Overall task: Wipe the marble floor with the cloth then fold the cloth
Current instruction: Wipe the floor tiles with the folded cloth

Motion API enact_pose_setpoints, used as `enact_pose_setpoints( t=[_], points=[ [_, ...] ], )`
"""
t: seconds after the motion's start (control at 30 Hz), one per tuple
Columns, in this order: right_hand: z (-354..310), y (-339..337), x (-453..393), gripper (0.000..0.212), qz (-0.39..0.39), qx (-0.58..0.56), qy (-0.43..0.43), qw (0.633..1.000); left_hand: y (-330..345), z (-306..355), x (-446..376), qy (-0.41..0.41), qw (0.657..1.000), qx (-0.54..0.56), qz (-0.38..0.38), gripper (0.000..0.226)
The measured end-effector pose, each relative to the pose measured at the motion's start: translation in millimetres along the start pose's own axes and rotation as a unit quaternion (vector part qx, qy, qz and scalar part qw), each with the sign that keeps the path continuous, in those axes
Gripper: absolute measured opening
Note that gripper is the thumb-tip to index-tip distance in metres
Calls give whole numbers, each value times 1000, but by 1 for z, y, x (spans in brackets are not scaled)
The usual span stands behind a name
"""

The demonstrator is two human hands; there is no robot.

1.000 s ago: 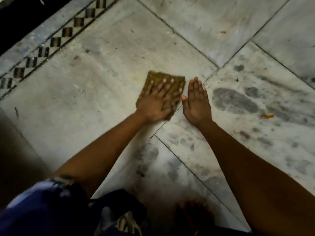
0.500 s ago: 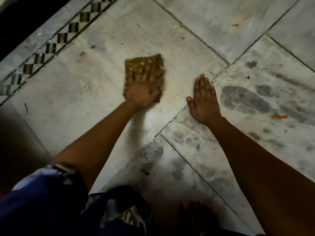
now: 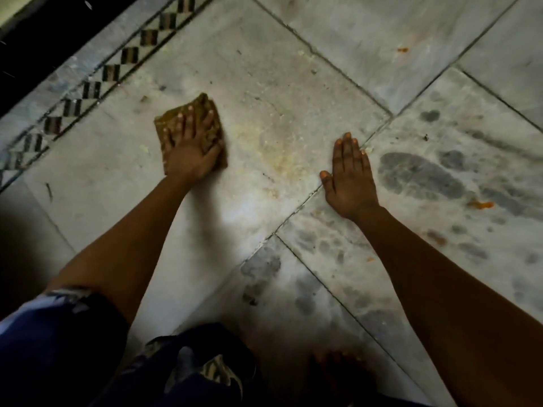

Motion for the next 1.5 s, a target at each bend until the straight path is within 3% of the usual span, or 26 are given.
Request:
enact_pose_setpoints(
  t=[0.1,0.2,0.27,0.33,0.4,0.47,0.57,0.67,0.77,0.9,1.07,1.13,1.2,1.23,1.33,1.43,1.5],
  points=[
    [0,0,0,73,3,-2,-1,1000,4,66,6,83,996,-46,-4,76],
    [1,0,3,75,30,-9,5,999,21,105,56,233,971,-51,7,82],
    [3,-1,3,77,36,-10,15,999,29,92,84,350,934,-63,26,72],
    [3,-1,3,78,29,-16,12,999,33,57,88,410,909,-67,44,67],
    [4,1,3,78,34,-18,10,999,27,33,68,397,914,-65,53,69],
    [6,2,2,77,37,-19,9,999,16,34,31,324,942,-61,54,73],
    [6,3,2,78,32,-23,11,999,-5,75,-32,184,982,-26,12,76],
    [6,2,2,79,28,-23,6,999,-16,133,-70,141,990,-26,0,68],
    [7,1,2,80,20,-18,1,1000,-16,168,-65,149,988,-43,7,64],
    [9,-1,1,84,-7,-40,0,999,-6,159,-8,254,964,-79,10,74],
    [14,-18,-1,64,-38,-150,22,988,-13,124,55,288,942,-168,21,60],
    [11,-31,5,62,-11,-158,21,987,-28,113,67,237,968,-80,10,57],
    [7,-46,11,60,24,-159,20,987,-40,102,70,159,981,110,-25,52],
    [6,-54,15,60,40,-159,19,986,-46,99,72,121,968,212,-54,50],
    [4,-80,22,59,82,-154,16,984,-66,94,81,29,887,440,-135,32],
    [10,-108,28,58,116,-143,11,983,-94,101,94,21,822,542,-173,24],
    [16,-123,29,58,119,-135,7,984,-112,107,101,15,800,574,-174,24]
  ],
)
Point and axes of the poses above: each hand's wrist, its own x-axis away from the middle knuckle, its own y-axis out of the palm, z = x × y, the point moved 3 cm from there along -x, towards the middle knuckle, and after that the axes turned 15 degrees about -y, right-handed, at the moved point
